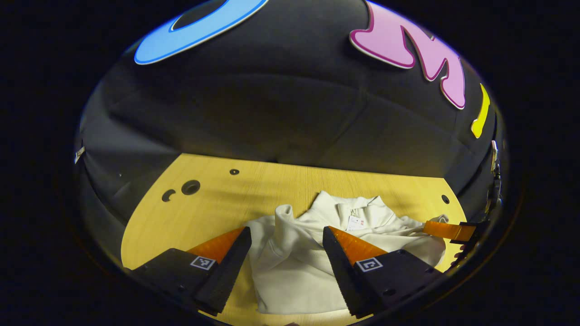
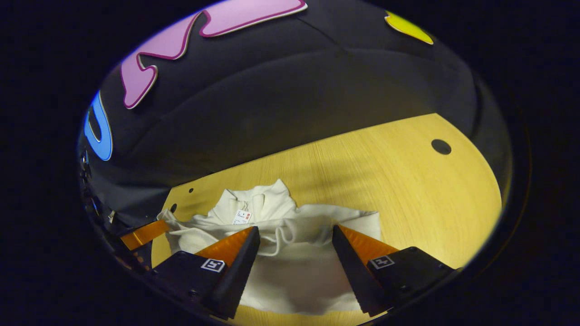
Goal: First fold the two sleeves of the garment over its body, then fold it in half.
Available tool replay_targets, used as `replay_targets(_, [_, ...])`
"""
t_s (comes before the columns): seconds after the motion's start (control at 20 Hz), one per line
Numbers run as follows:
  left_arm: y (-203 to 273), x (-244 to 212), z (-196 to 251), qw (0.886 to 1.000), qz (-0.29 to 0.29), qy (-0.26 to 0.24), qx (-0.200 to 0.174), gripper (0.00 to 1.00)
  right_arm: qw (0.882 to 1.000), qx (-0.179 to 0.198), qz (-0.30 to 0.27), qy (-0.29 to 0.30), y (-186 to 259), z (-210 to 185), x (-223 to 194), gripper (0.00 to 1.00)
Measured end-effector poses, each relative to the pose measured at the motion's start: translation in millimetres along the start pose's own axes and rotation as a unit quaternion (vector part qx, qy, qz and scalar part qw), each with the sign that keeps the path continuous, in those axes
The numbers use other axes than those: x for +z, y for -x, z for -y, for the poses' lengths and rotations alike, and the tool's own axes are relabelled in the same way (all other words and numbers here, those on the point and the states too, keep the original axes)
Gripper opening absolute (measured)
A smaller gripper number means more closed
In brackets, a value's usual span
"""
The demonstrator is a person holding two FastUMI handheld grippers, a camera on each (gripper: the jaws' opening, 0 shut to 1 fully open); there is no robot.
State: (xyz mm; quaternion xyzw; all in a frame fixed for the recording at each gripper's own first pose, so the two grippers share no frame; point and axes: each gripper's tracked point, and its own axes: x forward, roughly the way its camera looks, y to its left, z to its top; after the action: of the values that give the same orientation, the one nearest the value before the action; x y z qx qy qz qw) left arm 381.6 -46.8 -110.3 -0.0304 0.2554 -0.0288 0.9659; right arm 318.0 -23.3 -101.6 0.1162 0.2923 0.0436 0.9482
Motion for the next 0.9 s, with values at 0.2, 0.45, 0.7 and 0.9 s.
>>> replay_targets(0.2, [25.2, 15.2, -2.9, 0.999, 0.028, -0.023, 0.019, 0.98, 0.999, -0.005, 0.037, 0.004, 26.3, 5.0, 26.1, 0.98])
replay_targets(0.45, [81.1, 37.3, 2.0, 0.995, 0.090, -0.036, 0.026, 0.98, 0.995, -0.016, 0.077, 0.058, 76.2, 8.7, 44.2, 0.98])
replay_targets(0.7, [163.9, 26.3, 24.9, 0.989, 0.138, -0.057, 0.003, 0.98, 0.986, -0.007, 0.136, 0.091, 149.6, -14.2, 47.5, 0.98])
replay_targets(0.9, [228.8, 5.9, 37.9, 0.983, 0.165, -0.078, -0.019, 0.98, 0.980, -0.008, 0.162, 0.118, 200.6, -22.0, 39.2, 0.98])
